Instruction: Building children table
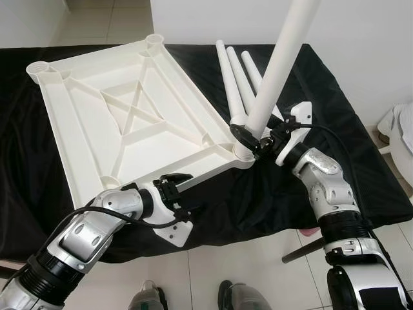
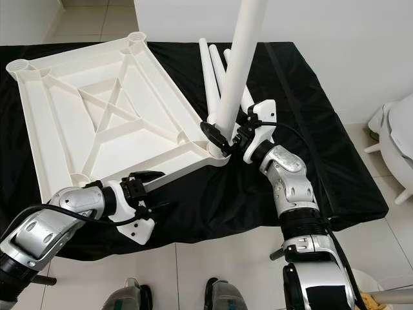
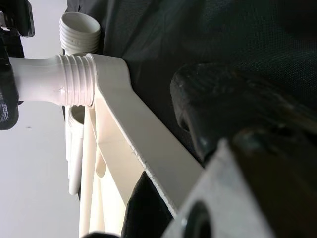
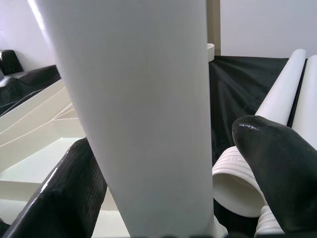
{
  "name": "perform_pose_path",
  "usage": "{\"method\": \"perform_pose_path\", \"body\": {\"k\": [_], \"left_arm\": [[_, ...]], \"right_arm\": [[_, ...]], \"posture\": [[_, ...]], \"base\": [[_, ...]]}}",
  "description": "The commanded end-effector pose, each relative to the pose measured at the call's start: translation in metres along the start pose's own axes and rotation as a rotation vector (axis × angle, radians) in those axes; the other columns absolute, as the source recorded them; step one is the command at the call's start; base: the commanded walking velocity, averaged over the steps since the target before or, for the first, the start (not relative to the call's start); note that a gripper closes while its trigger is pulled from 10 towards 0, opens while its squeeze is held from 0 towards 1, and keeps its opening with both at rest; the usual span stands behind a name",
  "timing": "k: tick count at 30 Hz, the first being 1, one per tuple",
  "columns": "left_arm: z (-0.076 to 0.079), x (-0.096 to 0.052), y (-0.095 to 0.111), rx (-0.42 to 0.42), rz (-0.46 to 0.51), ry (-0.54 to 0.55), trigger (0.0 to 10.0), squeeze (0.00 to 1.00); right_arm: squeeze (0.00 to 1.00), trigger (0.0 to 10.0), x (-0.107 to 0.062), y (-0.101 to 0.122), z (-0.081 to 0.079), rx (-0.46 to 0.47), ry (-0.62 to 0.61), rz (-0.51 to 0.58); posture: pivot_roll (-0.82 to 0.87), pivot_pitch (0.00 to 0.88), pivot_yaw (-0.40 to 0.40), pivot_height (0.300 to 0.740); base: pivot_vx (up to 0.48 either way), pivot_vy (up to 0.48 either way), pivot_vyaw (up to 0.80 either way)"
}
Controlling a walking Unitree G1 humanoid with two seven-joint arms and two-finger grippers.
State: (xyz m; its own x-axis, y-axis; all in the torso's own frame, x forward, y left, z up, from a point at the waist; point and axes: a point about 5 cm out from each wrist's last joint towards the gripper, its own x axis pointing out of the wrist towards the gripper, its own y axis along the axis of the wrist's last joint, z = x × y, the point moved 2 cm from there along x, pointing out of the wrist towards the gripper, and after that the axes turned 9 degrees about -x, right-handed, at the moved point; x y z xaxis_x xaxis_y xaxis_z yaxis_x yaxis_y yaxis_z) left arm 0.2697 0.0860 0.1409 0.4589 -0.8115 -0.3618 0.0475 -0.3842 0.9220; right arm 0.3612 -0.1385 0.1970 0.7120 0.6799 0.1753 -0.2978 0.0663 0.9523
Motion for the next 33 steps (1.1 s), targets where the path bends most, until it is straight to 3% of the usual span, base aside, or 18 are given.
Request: {"method": "perform_pose_path", "body": {"k": [1, 5, 8, 11, 14, 23, 33], "left_arm": [[0.005, 0.001, 0.002, -0.006, 0.010, -0.089, 10.0, 0.00], [0.002, -0.003, 0.005, -0.011, 0.027, -0.081, 10.0, 0.00], [0.002, -0.018, 0.014, -0.003, 0.057, -0.127, 10.0, 0.00], [-0.007, -0.021, 0.021, -0.015, 0.091, -0.091, 10.0, 0.00], [-0.017, -0.019, 0.023, -0.005, 0.106, -0.035, 10.0, 0.00], [-0.018, -0.013, 0.021, 0.016, 0.113, 0.008, 10.0, 0.00], [-0.032, -0.009, 0.027, -0.079, 0.172, 0.126, 10.0, 0.00]], "right_arm": [[0.00, 10.0, -0.001, -0.004, 0.000, -0.004, 0.013, -0.027], [0.00, 10.0, -0.002, -0.005, 0.001, -0.008, 0.009, -0.034], [0.00, 10.0, -0.002, -0.006, 0.002, -0.014, 0.004, -0.039], [0.00, 10.0, -0.002, -0.006, 0.003, -0.015, 0.003, -0.038], [0.00, 10.0, -0.001, -0.006, 0.002, -0.015, 0.004, -0.036], [0.00, 10.0, 0.000, -0.007, 0.000, -0.011, 0.004, -0.032], [0.00, 10.0, 0.001, -0.008, -0.003, -0.005, 0.012, -0.030]], "posture": [[0.01, 0.125, -0.024, 0.740], [0.00, 0.126, -0.025, 0.740], [0.01, 0.127, -0.027, 0.740], [0.01, 0.127, -0.027, 0.740], [0.01, 0.126, -0.026, 0.740], [0.01, 0.124, -0.022, 0.740], [0.01, 0.120, -0.025, 0.740]], "base": [[0.000, 0.000, 0.00], [0.000, 0.000, 0.00], [0.000, 0.000, 0.00], [0.000, 0.000, 0.00], [0.000, 0.000, 0.00], [0.000, 0.000, 0.00], [0.000, 0.000, 0.00]]}}
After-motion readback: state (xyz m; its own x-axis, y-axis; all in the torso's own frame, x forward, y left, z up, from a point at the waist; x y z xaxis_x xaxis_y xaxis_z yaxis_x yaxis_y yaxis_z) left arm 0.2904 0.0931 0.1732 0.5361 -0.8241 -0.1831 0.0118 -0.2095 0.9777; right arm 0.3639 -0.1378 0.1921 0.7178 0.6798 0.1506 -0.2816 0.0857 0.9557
